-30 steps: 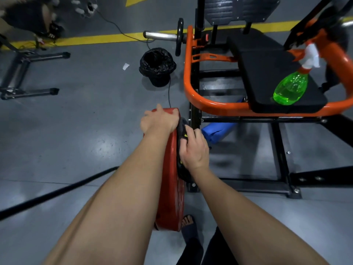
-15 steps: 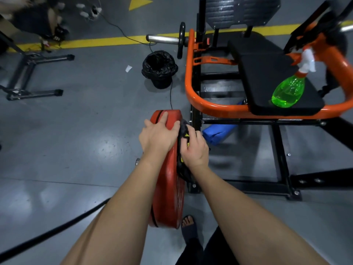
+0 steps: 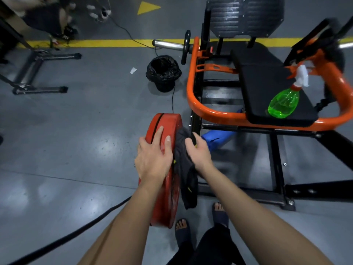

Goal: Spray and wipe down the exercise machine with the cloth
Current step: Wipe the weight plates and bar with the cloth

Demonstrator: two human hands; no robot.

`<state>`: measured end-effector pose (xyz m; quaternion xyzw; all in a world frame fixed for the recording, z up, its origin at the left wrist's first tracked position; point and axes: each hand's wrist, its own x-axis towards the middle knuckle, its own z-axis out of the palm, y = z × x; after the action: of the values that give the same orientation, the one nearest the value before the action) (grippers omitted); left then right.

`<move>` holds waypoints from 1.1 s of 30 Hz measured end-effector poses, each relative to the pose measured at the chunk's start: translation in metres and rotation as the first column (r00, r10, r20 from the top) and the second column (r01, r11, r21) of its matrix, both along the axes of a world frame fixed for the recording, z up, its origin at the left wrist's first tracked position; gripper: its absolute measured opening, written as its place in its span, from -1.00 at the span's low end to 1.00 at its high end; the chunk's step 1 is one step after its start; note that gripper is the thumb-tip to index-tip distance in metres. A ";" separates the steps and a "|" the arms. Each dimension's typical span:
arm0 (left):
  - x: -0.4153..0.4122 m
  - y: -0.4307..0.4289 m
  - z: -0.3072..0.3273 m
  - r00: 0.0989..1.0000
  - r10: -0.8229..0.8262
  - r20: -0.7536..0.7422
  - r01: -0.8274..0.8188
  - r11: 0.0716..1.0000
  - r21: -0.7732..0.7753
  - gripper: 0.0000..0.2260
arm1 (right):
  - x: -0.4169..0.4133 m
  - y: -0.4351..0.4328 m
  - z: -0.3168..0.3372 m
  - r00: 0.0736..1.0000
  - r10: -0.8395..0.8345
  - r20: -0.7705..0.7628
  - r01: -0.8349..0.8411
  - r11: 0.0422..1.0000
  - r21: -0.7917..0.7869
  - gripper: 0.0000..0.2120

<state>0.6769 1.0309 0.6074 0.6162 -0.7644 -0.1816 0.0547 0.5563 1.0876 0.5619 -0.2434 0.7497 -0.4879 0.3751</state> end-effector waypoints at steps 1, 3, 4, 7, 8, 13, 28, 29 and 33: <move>-0.001 0.000 0.001 1.000 -0.002 0.001 0.002 1.000 -0.003 -0.53 | -0.001 -0.006 -0.001 0.999 -0.009 -0.035 0.009 1.000 -0.001 -0.83; -0.004 -0.003 0.000 1.000 0.007 0.004 -0.007 1.000 -0.003 -0.55 | -0.013 -0.032 -0.004 0.993 -0.038 -0.110 0.049 0.994 0.096 -0.73; -0.004 -0.004 0.001 1.000 0.010 0.004 -0.010 1.000 -0.004 -0.56 | -0.020 -0.045 -0.006 0.991 -0.038 -0.126 0.057 0.987 0.152 -0.70; -0.009 -0.007 0.001 1.000 0.006 0.011 -0.006 1.000 -0.007 -0.56 | -0.022 -0.054 -0.011 0.991 -0.055 -0.118 0.077 0.979 0.189 -0.68; -0.010 -0.009 0.001 1.000 0.010 0.015 -0.010 1.000 -0.003 -0.56 | -0.015 -0.044 -0.010 0.989 -0.055 -0.134 0.077 0.984 0.163 -0.65; -0.012 -0.011 0.000 0.999 0.030 0.032 -0.030 1.000 -0.006 -0.56 | 0.008 -0.008 -0.014 0.988 0.013 -0.154 0.001 0.996 0.086 -0.52; -0.012 -0.006 0.000 0.996 0.086 0.005 -0.086 0.995 0.046 -0.57 | 0.011 0.001 -0.003 0.977 0.021 -0.213 -0.015 0.999 0.031 -0.64; -0.012 -0.005 0.001 0.997 0.081 0.007 -0.081 0.996 0.047 -0.57 | 0.005 -0.010 -0.004 0.979 -0.024 -0.204 0.033 0.999 0.037 -0.65; -0.011 -0.007 0.003 0.997 0.072 0.014 -0.073 0.995 0.073 -0.57 | -0.022 -0.058 -0.007 0.983 -0.150 -0.107 0.166 0.974 0.157 -0.72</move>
<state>0.6660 1.0243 0.6100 0.6463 -0.7346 -0.2039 0.0341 0.5345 1.0291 0.5551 -0.1739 0.8215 -0.4400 0.3181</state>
